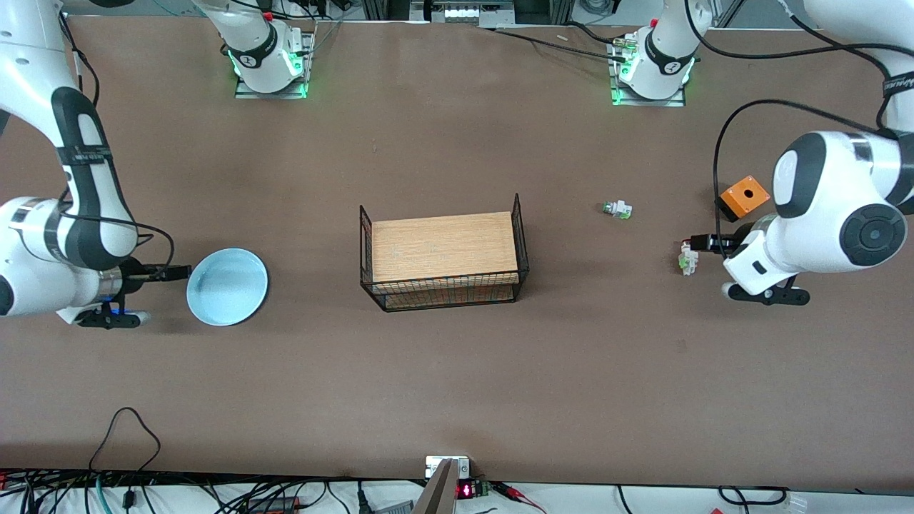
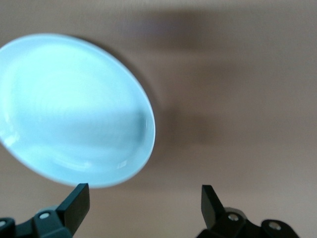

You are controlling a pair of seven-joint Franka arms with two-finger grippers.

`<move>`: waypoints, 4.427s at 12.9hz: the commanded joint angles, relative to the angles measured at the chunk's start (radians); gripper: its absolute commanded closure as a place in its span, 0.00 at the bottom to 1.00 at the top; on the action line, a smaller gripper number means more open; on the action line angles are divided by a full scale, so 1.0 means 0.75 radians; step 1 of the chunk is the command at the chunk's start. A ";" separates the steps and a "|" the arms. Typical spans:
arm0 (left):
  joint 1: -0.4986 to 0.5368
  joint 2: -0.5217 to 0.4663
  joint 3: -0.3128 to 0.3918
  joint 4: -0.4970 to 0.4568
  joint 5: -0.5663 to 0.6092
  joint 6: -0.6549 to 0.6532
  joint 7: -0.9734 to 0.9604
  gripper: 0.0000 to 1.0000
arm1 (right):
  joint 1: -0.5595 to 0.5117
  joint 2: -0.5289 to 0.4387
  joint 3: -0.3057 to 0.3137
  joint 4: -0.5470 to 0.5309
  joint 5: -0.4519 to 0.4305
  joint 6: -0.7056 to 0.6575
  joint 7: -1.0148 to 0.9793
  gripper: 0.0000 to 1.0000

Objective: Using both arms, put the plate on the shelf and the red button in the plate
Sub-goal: 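Grasp the plate rim with the right gripper while the left gripper grasps the button, then lift the plate with the right gripper while the left gripper lifts the button, then carry the plate over the wooden block and lower it with the right gripper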

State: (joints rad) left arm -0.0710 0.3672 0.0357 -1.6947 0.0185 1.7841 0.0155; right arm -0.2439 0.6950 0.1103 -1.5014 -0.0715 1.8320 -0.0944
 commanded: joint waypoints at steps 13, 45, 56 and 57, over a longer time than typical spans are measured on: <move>0.119 0.081 -0.007 -0.604 0.016 0.853 0.102 0.00 | -0.014 0.149 0.008 0.028 0.022 0.161 -0.017 0.49; 0.095 -0.144 -0.183 0.370 0.022 -0.415 -0.012 1.00 | 0.453 -0.254 0.047 0.611 0.654 -1.151 1.387 1.00; 0.101 -0.144 -0.178 0.368 0.012 -0.415 0.000 1.00 | 0.820 -0.246 0.047 0.354 0.621 -0.533 1.660 1.00; 0.101 -0.144 -0.178 0.368 0.012 -0.415 0.000 1.00 | 0.834 -0.242 0.047 0.323 0.597 -0.474 1.654 1.00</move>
State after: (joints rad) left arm 0.0024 0.2444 -0.0991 -1.4544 0.0187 1.4968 0.0087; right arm 0.3540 0.5330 0.1548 -1.1985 0.3950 1.4012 1.1437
